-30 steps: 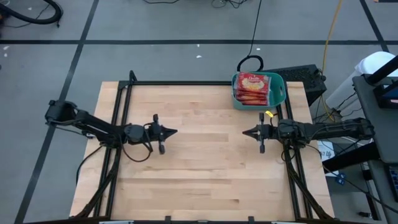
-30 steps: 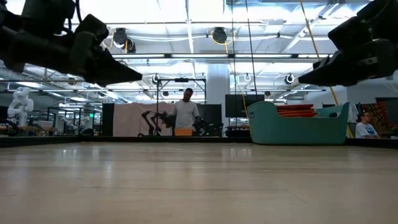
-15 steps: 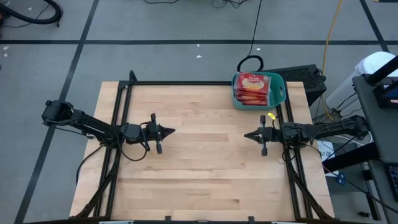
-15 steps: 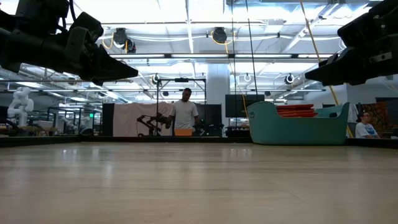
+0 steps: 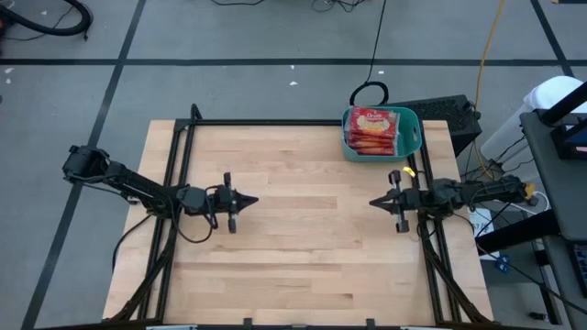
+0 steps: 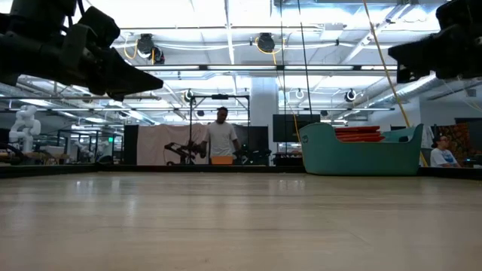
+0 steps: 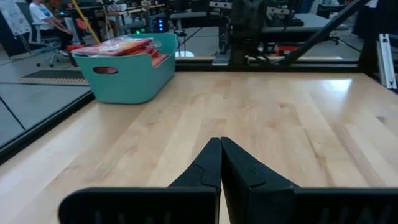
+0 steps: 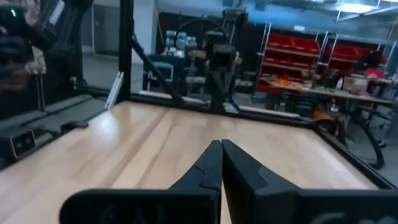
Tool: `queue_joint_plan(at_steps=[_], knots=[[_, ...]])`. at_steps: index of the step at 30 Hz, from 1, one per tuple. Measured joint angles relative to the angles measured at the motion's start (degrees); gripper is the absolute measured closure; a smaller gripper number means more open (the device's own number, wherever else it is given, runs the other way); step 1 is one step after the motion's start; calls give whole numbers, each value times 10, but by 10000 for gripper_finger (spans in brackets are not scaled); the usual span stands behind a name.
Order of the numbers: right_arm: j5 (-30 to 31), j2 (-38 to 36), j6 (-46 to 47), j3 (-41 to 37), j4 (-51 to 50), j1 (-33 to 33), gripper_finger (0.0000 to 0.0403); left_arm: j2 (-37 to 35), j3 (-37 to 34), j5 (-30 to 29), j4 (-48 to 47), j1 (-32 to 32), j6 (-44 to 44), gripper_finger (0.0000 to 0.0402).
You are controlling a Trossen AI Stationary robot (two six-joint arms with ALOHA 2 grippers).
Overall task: Sort popcorn bags into baskets
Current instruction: Return to Home Position
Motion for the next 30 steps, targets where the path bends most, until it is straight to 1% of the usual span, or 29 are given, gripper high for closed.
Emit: queue_joint_plan(at_steps=[4,8,13,20,22,25,28,30], knots=[[-25,3,-12,0,-3,3,403,0,0,-2,1,-8,1,399],[-27,2,2,0,-18,1,403,0,0,-6,1,-14,4,399],[-3,2,5,-1,-24,1,403,0,0,-6,0,-14,5,399],[0,5,17,-1,-24,0,403,-1,-2,-6,2,-14,14,399],[2,5,14,-1,-15,0,403,-18,-22,-6,18,-14,14,399],[4,7,18,-2,11,0,403,-55,-74,-5,78,-14,12,399],[6,7,17,-2,37,0,403,-100,-79,2,19,-16,-3,399],[6,7,18,-2,49,0,403,-120,-78,14,11,-18,-4,399]])
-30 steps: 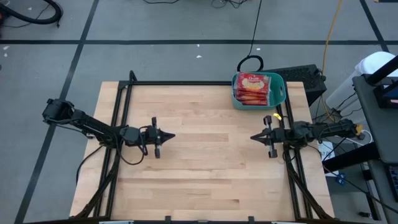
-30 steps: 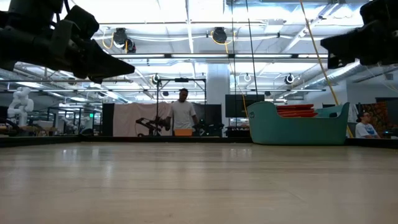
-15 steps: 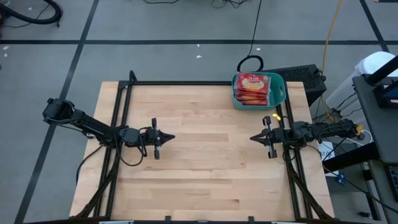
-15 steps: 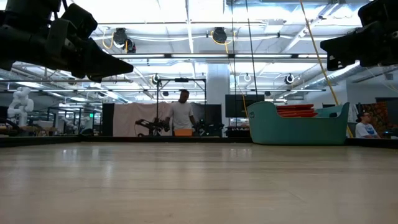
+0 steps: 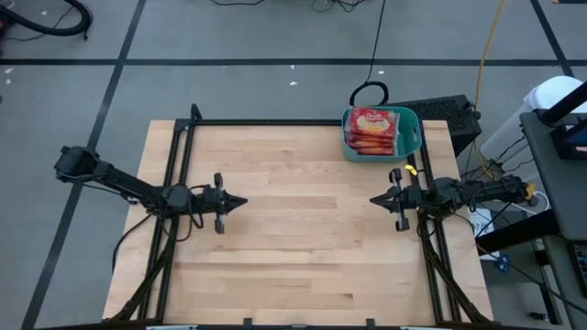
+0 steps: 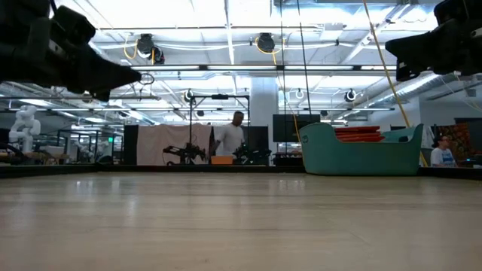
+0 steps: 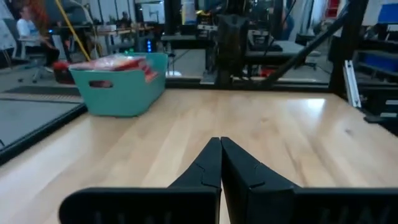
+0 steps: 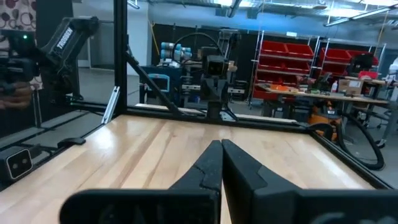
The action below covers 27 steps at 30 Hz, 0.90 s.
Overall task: Sort popcorn bags into baskets
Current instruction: Return to Home Position
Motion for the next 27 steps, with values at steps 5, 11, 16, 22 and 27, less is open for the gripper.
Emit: queue_joint_plan(at_steps=[5,11,16,22,27], knots=[[-1,5,0,0,5,0,403,-46,-1,12,-29,-7,14,400],[-1,5,0,0,4,0,403,-113,-1,19,-114,-2,25,400],[-3,5,0,0,5,0,403,-153,-1,82,-147,19,35,400],[-3,5,0,0,6,0,403,-198,-1,130,-205,61,42,400],[-3,5,0,0,6,0,403,-244,-1,164,-260,86,35,400]])
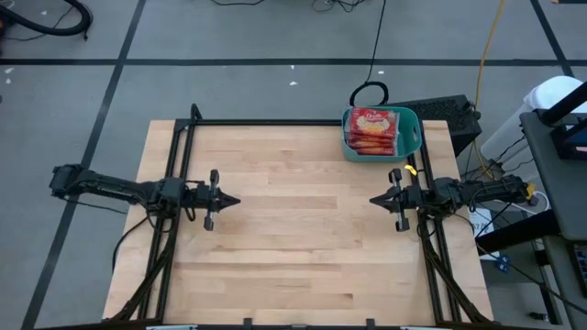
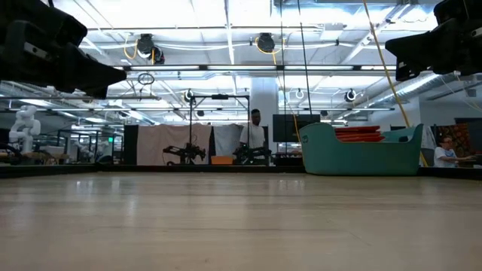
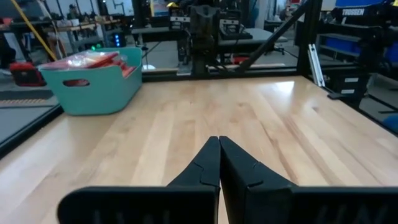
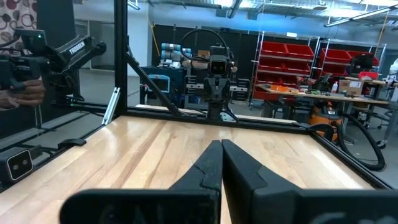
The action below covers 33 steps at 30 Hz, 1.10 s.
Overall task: Sort popcorn bags into baskets
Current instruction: Return to Home Position
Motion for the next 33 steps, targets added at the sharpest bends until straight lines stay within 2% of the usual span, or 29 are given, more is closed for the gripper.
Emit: queue_joint_plan(at_steps=[15,21,33], knots=[[0,0,0,0,0,0,403,-197,0,-33,-208,-11,-17,401],[0,0,0,0,0,0,403,-242,1,-29,-216,-10,-4,400],[0,0,0,0,0,0,403,-261,1,-38,-217,-10,5,399]])
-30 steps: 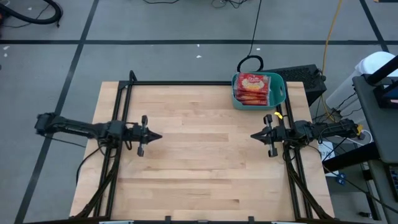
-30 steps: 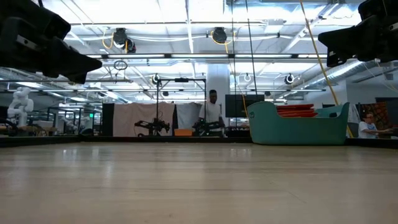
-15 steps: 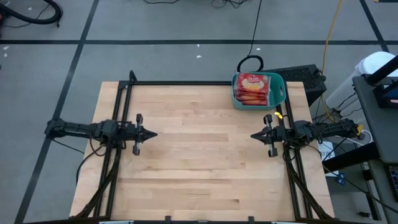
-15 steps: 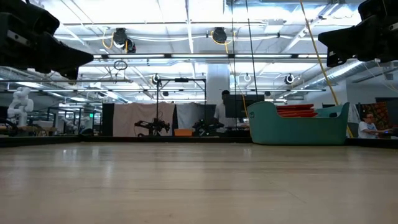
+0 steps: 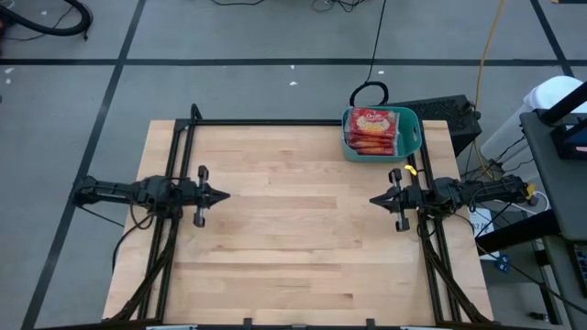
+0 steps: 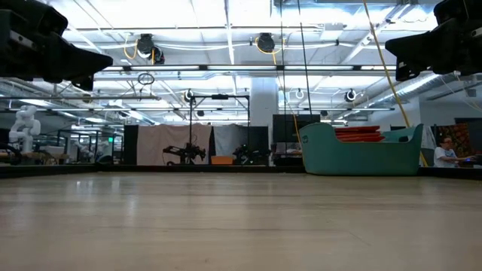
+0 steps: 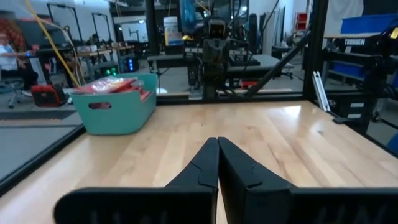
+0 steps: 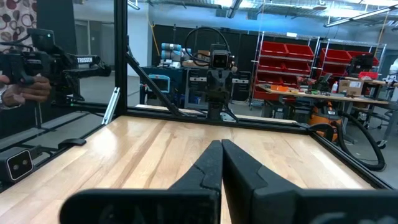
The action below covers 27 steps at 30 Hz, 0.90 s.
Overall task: Sort popcorn bags into baskets
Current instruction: Return to Home Position
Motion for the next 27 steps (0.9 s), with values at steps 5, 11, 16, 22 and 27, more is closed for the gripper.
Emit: queue_joint_plan(at_steps=[5,11,16,22,27], knots=[[0,0,0,0,0,0,403,-15,0,-1,0,0,9,394],[0,0,0,0,0,0,403,-15,0,14,-3,0,13,395],[0,0,0,0,0,0,403,-15,0,10,-3,0,6,394],[0,0,0,0,0,0,403,-15,1,-25,-2,0,22,394],[0,0,0,0,0,0,403,-15,2,-25,-3,0,12,386]])
